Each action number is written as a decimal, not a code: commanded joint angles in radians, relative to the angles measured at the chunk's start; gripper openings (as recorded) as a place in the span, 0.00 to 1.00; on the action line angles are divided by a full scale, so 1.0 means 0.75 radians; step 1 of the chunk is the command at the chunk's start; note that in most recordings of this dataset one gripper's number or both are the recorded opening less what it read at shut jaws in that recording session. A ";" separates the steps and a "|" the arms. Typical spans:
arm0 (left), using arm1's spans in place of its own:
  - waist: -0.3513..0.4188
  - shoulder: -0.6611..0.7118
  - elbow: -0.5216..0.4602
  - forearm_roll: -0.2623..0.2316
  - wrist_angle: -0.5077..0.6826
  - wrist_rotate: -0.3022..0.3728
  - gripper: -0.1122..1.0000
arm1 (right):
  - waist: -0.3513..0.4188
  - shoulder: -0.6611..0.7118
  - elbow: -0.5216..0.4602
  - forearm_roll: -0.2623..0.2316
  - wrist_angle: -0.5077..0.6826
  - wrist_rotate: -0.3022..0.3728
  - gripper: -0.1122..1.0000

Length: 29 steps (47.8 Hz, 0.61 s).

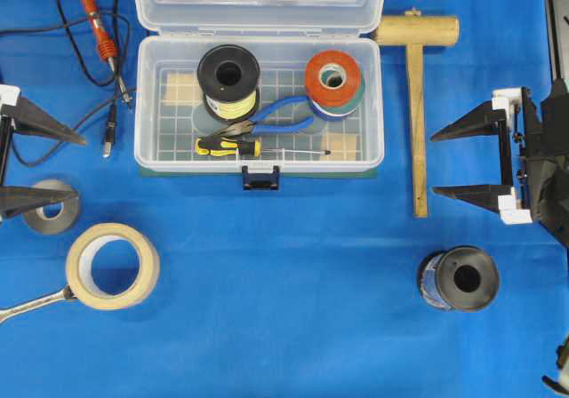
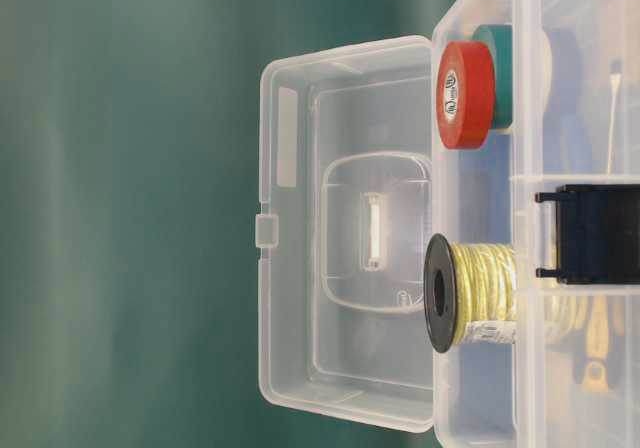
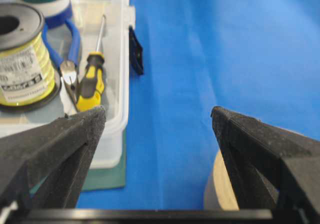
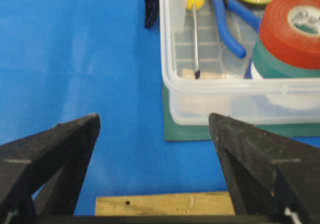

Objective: Open the tool box with both arms.

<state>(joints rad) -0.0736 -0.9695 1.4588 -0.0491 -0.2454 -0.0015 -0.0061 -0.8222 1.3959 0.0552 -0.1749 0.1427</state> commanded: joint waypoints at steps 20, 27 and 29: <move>-0.002 0.006 0.012 -0.002 -0.002 -0.002 0.92 | 0.002 0.092 -0.006 0.006 -0.074 0.002 0.88; -0.002 -0.010 0.012 -0.002 0.035 -0.002 0.92 | 0.002 0.086 -0.008 0.006 -0.065 0.002 0.88; -0.002 -0.020 0.010 -0.002 0.051 0.000 0.92 | 0.002 0.082 -0.010 0.006 -0.057 0.002 0.88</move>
<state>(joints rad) -0.0736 -0.9817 1.4803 -0.0491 -0.2148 -0.0015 -0.0061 -0.7593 1.4021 0.0583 -0.2178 0.1427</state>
